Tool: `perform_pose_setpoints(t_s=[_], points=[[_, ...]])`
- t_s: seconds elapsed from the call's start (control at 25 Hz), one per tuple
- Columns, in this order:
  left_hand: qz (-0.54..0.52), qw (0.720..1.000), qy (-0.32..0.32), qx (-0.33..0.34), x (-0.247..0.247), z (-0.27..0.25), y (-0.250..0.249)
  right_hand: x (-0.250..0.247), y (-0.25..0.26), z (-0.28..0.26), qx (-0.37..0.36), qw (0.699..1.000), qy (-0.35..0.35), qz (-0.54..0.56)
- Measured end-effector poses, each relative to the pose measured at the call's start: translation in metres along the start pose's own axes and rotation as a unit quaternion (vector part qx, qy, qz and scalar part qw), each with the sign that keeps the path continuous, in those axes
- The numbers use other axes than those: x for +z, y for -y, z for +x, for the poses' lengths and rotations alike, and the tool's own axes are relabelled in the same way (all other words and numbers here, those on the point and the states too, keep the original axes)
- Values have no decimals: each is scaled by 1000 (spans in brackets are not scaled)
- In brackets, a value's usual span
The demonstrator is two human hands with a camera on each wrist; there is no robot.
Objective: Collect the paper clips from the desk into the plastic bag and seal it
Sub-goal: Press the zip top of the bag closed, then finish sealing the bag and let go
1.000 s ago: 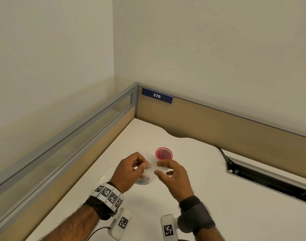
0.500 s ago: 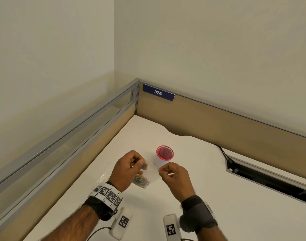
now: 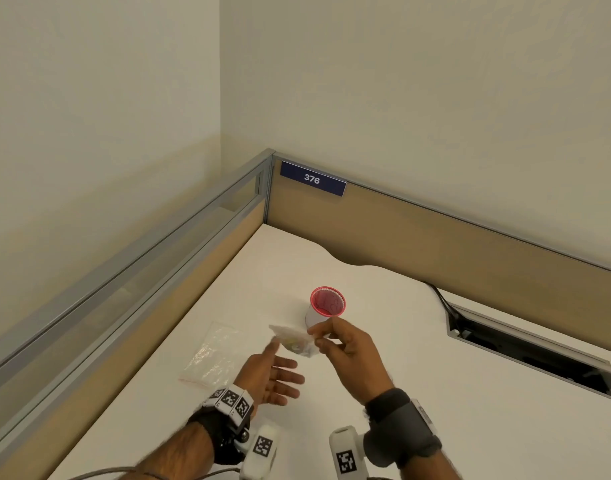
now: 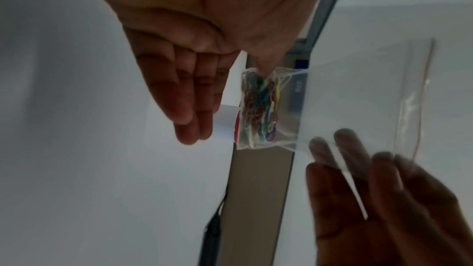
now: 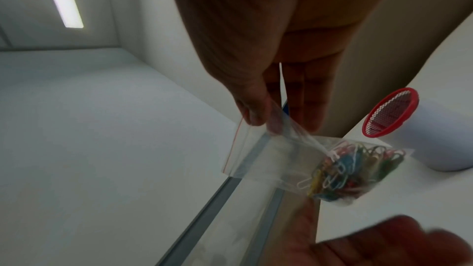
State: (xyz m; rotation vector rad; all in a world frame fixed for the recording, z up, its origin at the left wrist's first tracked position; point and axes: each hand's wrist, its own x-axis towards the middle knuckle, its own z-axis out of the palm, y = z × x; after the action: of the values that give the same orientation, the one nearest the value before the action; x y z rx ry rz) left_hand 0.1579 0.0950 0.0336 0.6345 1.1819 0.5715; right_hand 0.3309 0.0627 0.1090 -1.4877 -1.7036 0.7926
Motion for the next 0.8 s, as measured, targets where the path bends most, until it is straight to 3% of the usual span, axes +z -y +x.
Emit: perform_pose_setpoints(t_s=[0.12, 0.28, 0.4, 0.48, 0.56, 0.68, 0.8], points=[[-88, 996, -18, 21, -1, 3, -9, 1, -10, -10, -26, 997, 41, -63], [-67, 991, -76, 92, -3, 7, -23, 7, -30, -21, -13, 995, 54, -82], [-65, 989, -58, 122, 3, 8, -30, 16, -28, -16, 78, 995, -37, 44], [-48, 988, -40, 142, 9, 8, -33, 23, -22, -10, 168, 965, -90, 181], [-14, 984, -30, 172, 14, 7, -37, 27, -16, -5, 239, 920, -77, 302], [51, 968, -28, 243, 13, 0, -44, 32, -9, -1, 221, 920, -17, 322], [63, 953, -15, 296, 8, -6, -45, 32, -12, 2, 200, 921, -23, 334]])
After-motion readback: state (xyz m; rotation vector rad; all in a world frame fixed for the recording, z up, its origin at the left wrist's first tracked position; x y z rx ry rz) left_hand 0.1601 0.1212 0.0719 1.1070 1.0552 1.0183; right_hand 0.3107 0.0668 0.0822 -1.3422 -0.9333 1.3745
